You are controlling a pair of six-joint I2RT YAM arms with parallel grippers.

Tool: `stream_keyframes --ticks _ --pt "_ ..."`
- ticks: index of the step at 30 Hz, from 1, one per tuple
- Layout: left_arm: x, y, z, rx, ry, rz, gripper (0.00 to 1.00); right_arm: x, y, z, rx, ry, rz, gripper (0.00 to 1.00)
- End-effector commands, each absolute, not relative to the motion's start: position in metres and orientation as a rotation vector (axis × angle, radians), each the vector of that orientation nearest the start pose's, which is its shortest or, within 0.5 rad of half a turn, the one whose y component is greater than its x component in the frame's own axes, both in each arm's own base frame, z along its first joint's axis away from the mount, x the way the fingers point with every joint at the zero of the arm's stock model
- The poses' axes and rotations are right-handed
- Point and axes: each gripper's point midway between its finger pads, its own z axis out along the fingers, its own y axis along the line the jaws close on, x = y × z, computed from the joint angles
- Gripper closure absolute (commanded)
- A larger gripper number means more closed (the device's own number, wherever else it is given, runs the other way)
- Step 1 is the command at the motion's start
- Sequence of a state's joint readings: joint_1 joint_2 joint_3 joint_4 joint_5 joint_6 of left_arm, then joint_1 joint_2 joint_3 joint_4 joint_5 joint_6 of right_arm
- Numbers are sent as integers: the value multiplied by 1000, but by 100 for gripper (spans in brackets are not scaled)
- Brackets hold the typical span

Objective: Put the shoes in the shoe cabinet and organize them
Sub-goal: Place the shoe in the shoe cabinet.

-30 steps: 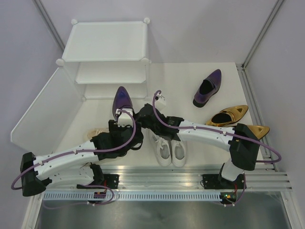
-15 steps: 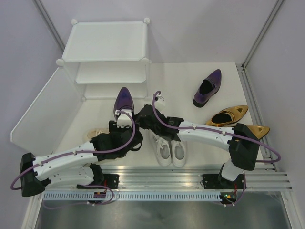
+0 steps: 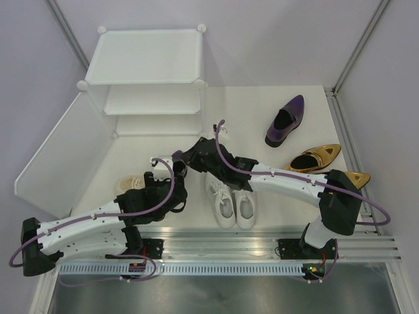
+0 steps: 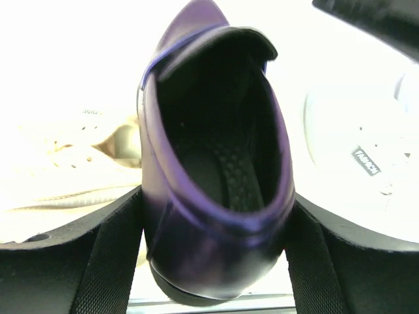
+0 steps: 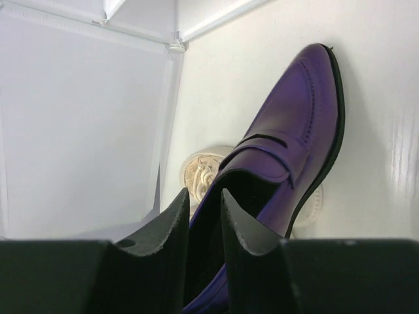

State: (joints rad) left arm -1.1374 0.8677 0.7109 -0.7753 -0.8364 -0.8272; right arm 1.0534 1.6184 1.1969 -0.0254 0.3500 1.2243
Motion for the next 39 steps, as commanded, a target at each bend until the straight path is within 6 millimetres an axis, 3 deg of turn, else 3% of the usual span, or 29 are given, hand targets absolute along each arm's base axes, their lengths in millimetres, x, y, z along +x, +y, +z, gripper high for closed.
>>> stream_keyframes --ticks 1,6,11,12,14,21,24,29,39 --pt "183 -153 156 -72 2126 -225 98 271 428 232 394 2074 1157 69" --pt "181 -155 160 -85 2111 -293 98 271 435 227 361 2104 1171 63" --pt "180 -150 158 -46 2108 -269 98 268 433 236 298 2103 1200 49" --pt "180 -150 157 -36 2109 -256 77 266 433 238 280 2104 1214 46" --pt "180 -148 149 -17 2125 -219 59 263 428 241 259 2093 1224 39" --pt "186 -156 136 2 2171 -114 16 252 398 239 253 2078 1259 30" --pt "187 -155 128 8 2204 -28 7 250 379 236 260 2069 1245 30" --pt "188 -153 120 8 2240 90 0 246 351 230 277 2057 1224 29" --pt "192 -152 104 44 2269 209 0 248 309 217 324 2047 1198 27"
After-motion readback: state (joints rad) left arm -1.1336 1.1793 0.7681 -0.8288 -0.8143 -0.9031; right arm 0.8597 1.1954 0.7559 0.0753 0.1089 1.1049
